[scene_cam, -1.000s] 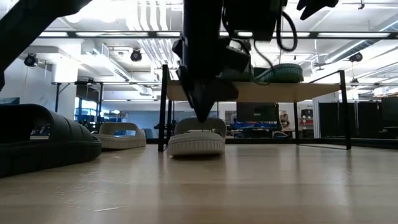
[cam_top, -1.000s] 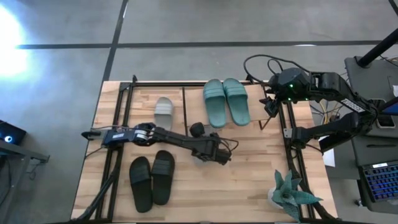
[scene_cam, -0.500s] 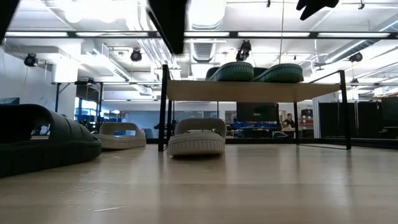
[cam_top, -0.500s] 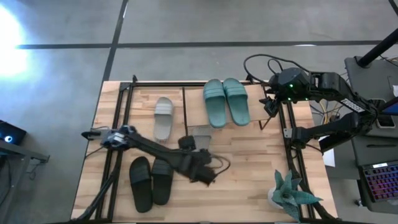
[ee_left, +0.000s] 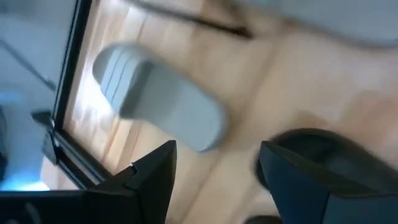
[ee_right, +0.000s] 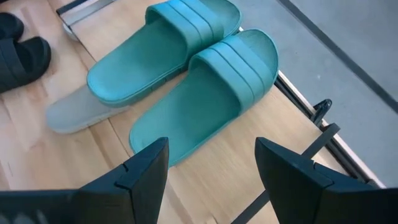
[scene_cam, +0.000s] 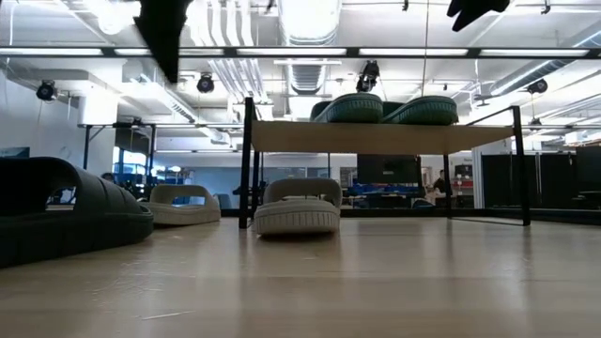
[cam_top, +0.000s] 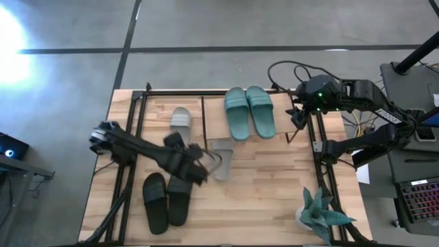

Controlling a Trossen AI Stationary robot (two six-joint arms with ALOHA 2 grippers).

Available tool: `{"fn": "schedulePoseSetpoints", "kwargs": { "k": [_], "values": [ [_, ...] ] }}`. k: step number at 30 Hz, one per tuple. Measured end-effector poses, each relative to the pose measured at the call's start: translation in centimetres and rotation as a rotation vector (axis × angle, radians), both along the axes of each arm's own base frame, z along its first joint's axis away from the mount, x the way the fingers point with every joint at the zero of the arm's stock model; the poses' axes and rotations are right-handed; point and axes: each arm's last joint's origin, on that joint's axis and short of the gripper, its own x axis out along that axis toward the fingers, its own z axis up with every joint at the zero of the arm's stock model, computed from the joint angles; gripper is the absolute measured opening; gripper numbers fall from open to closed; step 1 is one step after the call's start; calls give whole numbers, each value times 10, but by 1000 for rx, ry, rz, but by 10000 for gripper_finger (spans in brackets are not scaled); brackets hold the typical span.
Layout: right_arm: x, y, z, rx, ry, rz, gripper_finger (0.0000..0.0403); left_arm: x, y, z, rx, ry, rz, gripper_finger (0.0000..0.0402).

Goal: Pick and place slides into the shelf
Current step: Put the gray slide under the shelf

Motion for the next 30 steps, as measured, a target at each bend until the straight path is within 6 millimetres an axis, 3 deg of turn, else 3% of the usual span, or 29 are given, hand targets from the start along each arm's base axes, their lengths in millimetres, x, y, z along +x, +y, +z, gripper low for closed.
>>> {"fn": "schedulePoseSetpoints", "kwargs": {
  "k": [7,11,15,19,26,30],
  "values": [
    [2,-1,-1,-40,36,58,231,-31,73,-43,-84,-63,42,209],
    [2,-1,-1,-52,43,74,231,-45,105,-50,-73,-37,47,209],
    [2,-1,-1,-54,45,77,231,-53,127,-54,-16,13,-77,209],
    [2,-1,-1,-49,41,69,231,-54,137,-67,-59,-37,-189,209],
    [3,-1,-2,-21,21,15,231,-57,137,-94,-55,-25,-296,209],
    [3,-1,-2,-10,15,-2,231,-60,138,-93,-1,-42,-275,209]
  ]
}}
